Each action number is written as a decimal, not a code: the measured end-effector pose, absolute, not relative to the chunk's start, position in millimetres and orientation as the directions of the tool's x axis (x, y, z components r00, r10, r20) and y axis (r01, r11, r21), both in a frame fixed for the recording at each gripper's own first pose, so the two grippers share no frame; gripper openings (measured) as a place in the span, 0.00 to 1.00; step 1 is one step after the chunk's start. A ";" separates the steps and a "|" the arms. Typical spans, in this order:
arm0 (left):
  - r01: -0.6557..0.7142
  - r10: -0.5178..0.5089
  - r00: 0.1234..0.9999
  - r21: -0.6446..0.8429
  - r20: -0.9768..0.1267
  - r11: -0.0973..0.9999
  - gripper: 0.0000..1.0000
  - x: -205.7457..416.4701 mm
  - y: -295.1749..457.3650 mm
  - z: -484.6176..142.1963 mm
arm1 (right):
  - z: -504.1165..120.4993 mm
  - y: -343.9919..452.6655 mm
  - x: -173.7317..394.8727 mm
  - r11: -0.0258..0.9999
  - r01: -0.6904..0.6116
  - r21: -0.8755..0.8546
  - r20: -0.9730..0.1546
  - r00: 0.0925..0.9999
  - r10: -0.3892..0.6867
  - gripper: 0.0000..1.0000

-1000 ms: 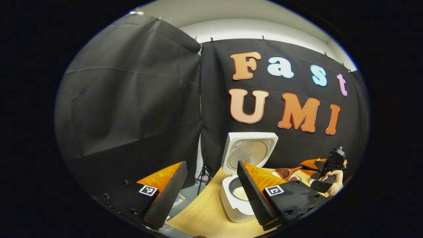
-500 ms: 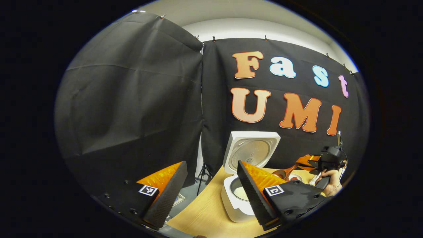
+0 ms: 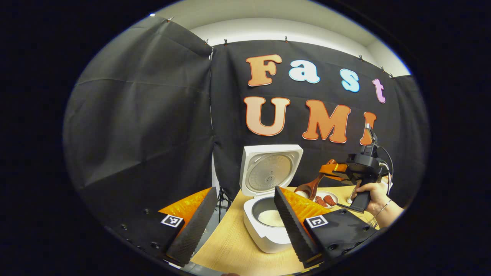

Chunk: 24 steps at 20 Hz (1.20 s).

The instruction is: Close the left gripper, press the button to open the rice cooker; take a wooden spoon from the chopstick holder with the right hand, scoop a spoonful of rice and pour it into the rice cooker, then put the wooden spoon back into the chopstick holder.

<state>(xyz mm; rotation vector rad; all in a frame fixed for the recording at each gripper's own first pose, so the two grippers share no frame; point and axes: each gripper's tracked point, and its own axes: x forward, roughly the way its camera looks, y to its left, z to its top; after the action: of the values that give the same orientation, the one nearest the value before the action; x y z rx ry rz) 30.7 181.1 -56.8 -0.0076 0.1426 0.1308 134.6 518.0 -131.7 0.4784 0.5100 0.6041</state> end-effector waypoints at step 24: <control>-0.097 0.095 0.987 -0.010 -0.128 0.995 1.00 29.4 176.4 -57.9 | -81.8 551.1 104.7 0.724 -0.666 0.179 -0.208 0.694 0.690 0.02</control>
<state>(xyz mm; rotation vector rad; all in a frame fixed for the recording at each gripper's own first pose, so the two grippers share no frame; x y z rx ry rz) 29.4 176.4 -57.9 -0.0164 0.1279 0.0967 104.7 551.1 -81.8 0.0921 0.2699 0.7581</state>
